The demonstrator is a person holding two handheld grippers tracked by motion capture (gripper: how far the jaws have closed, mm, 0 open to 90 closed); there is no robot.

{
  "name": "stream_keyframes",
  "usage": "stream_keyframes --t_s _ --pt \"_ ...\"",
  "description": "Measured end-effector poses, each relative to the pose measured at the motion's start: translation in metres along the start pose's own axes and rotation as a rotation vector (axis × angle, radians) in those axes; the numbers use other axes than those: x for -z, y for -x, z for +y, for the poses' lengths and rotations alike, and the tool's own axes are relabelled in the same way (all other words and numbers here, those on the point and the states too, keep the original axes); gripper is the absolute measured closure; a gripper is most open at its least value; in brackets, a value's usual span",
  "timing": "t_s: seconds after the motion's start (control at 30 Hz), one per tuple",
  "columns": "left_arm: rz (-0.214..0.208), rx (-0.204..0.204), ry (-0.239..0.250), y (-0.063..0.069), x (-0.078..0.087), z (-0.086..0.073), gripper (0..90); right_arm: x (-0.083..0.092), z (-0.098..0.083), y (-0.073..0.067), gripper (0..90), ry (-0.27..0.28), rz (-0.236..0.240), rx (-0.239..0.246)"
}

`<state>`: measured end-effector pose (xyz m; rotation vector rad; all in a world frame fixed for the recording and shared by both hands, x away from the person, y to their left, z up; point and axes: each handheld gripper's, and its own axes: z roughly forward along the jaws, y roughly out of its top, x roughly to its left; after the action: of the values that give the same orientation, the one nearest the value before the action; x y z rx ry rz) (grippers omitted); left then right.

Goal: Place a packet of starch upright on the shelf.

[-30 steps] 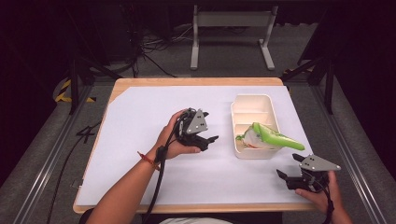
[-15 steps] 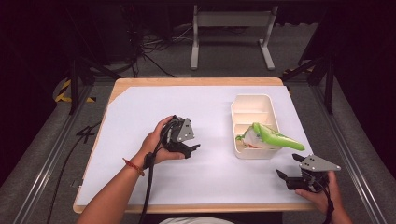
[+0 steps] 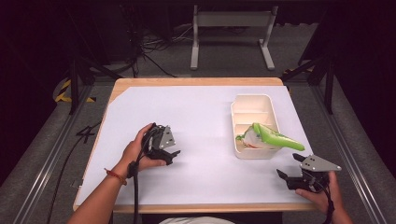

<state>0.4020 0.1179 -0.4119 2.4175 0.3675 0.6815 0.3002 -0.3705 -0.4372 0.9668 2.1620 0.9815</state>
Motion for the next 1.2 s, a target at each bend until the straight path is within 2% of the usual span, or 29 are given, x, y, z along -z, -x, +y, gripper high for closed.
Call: stream_keyframes --t_s 0.13,0.3,0.33,0.43,0.53,0.63,0.73,0.83,0.87,0.9,1.03,1.13,1.2 --pt "0.017 0.040 -0.027 -0.001 0.009 -0.023 11.4 0.000 0.000 0.000 15.2 -0.002 0.000 0.003" --pt "0.042 0.064 -0.044 -0.002 0.018 -0.044 11.4 0.000 0.001 0.000 15.2 -0.001 -0.003 0.002" --pt "0.042 0.064 -0.044 -0.002 0.018 -0.044 11.4 0.000 0.001 0.000 15.2 -0.001 -0.003 0.002" --pt "0.042 0.102 -0.032 -0.002 0.024 -0.057 11.4 0.000 0.001 -0.001 15.2 -0.002 -0.005 0.004" --pt "0.052 0.131 -0.046 -0.002 0.029 -0.075 11.2 0.000 0.001 0.000 15.2 -0.001 -0.006 0.001" --pt "0.058 0.151 -0.043 -0.001 0.033 -0.083 11.1 0.000 0.001 0.000 15.2 -0.001 -0.008 0.002" --pt "0.046 0.210 0.004 0.000 0.041 -0.094 10.9 0.001 0.001 0.000 15.2 0.004 -0.008 -0.003" --pt "0.036 0.288 0.058 0.002 0.052 -0.106 10.6 0.000 0.001 0.000 15.2 0.005 -0.008 -0.004" --pt "0.036 0.288 0.058 0.002 0.052 -0.106 10.6 0.000 0.001 0.000 15.2 0.005 -0.008 -0.004" --pt "0.026 0.355 0.117 0.003 0.059 -0.114 10.6 0.000 0.000 0.001 15.2 0.002 -0.004 -0.011" --pt "0.024 0.435 0.188 0.005 0.068 -0.127 10.6 0.000 0.000 0.001 15.2 0.007 -0.010 -0.016" --pt "0.044 0.446 0.205 0.005 0.070 -0.128 10.6 0.000 0.001 0.001 15.2 0.004 -0.010 -0.010" --pt "0.039 0.452 0.210 0.005 0.069 -0.128 10.4 0.000 0.001 0.000 15.2 0.005 -0.010 -0.004"
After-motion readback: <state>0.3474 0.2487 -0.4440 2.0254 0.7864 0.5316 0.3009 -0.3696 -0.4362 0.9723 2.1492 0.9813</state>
